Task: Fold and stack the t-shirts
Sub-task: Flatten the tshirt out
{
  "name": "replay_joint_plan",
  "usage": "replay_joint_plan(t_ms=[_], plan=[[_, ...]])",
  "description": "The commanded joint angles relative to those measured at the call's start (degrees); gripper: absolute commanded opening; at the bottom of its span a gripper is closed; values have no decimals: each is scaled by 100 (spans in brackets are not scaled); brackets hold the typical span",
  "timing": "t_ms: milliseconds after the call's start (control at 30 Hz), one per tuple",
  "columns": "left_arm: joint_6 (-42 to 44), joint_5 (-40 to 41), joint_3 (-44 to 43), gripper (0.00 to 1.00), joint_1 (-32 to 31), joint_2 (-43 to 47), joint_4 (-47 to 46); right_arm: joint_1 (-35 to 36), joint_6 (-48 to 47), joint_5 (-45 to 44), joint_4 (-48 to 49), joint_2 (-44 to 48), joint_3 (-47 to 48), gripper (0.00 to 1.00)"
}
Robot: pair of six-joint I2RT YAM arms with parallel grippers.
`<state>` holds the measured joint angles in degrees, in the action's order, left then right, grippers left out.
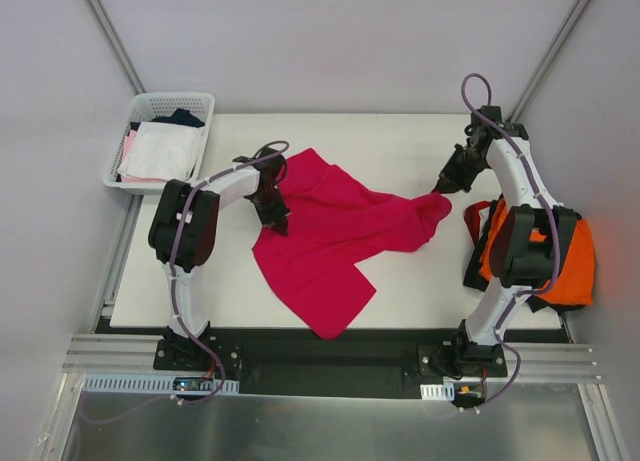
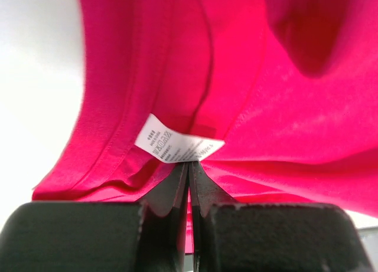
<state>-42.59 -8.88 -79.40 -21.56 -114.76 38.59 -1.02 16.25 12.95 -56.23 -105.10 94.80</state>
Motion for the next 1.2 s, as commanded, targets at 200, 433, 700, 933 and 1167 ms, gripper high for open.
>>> replay_joint_plan(t_ms=[200,433,700,933,1167], plan=[[128,862,-234,0,310,6,931,-873,-122,-240,-99,218,302,1],[242,862,-384,0,328,-64,1063,-1348,-149,-389,-117,393,188,1],[356,984,-322,0,442,24,1133,-1787,-122,-856,-231,684,73,1],[532,1038,-322,0,583,112,1186,-2394,-61,-794,-266,929,-50,1],[647,1012,-383,0,645,138,1221,-2395,-8,-32,-73,974,-479,1]])
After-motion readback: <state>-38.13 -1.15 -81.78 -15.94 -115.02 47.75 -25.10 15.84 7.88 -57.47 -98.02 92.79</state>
